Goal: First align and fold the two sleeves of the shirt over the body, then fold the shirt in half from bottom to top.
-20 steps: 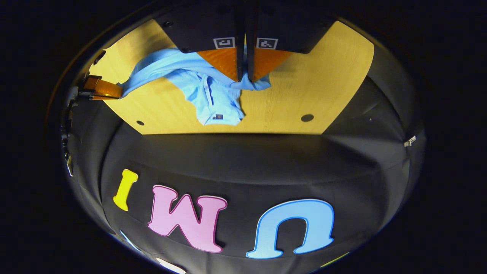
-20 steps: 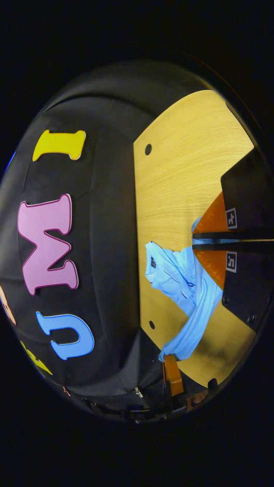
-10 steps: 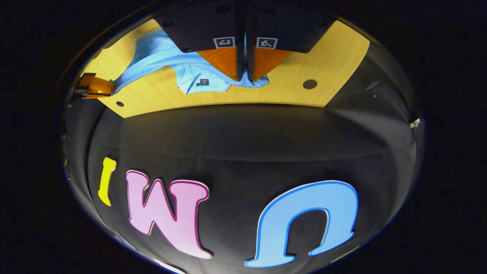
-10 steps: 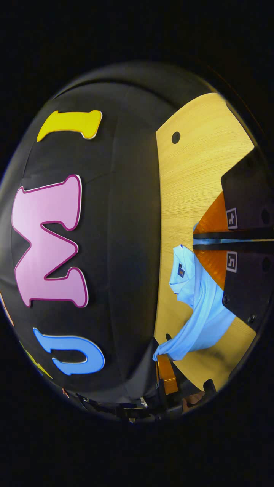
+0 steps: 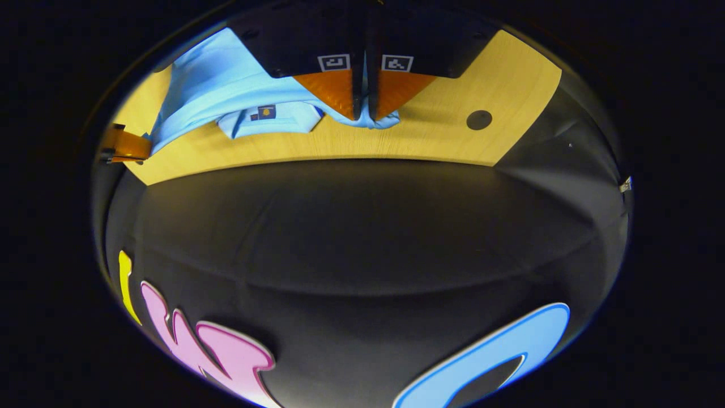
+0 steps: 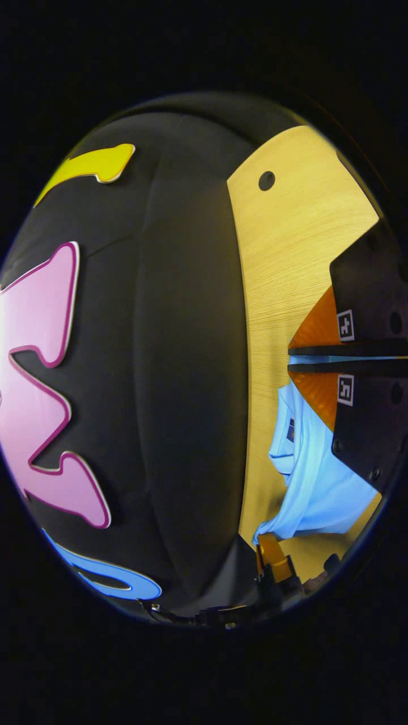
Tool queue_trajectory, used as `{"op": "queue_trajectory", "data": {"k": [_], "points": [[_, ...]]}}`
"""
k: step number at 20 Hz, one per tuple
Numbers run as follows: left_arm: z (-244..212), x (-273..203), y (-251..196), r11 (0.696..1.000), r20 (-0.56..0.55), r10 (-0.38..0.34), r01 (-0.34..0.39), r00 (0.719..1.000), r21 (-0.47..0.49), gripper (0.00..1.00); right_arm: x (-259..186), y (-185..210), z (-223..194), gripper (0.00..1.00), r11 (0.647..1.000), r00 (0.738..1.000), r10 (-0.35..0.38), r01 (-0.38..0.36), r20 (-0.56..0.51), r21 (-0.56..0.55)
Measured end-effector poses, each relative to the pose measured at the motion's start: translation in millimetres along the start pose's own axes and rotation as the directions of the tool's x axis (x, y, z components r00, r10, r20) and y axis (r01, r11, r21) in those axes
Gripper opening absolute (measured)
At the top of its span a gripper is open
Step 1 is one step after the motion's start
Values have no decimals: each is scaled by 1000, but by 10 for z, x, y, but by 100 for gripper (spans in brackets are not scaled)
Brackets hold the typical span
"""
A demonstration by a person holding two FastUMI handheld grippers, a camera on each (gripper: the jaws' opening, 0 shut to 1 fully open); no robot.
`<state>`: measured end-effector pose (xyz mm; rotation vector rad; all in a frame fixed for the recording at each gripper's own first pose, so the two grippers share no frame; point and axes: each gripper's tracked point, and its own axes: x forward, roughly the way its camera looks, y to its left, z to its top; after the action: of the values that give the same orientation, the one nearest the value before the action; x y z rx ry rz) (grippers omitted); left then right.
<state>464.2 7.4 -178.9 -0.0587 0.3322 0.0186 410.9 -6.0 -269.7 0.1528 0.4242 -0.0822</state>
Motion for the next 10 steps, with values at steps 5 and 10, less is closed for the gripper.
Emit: {"op": "queue_trajectory", "data": {"k": [5,10], "points": [[-313,246,67,999,-79,47,-47,996,3,6,375,-18,-279,7,1000,997,-22,23,-75,5],[-453,355,46,998,-113,53,-47,992,50,6,513,-48,-642,6,999,985,-34,35,-168,7]]}}
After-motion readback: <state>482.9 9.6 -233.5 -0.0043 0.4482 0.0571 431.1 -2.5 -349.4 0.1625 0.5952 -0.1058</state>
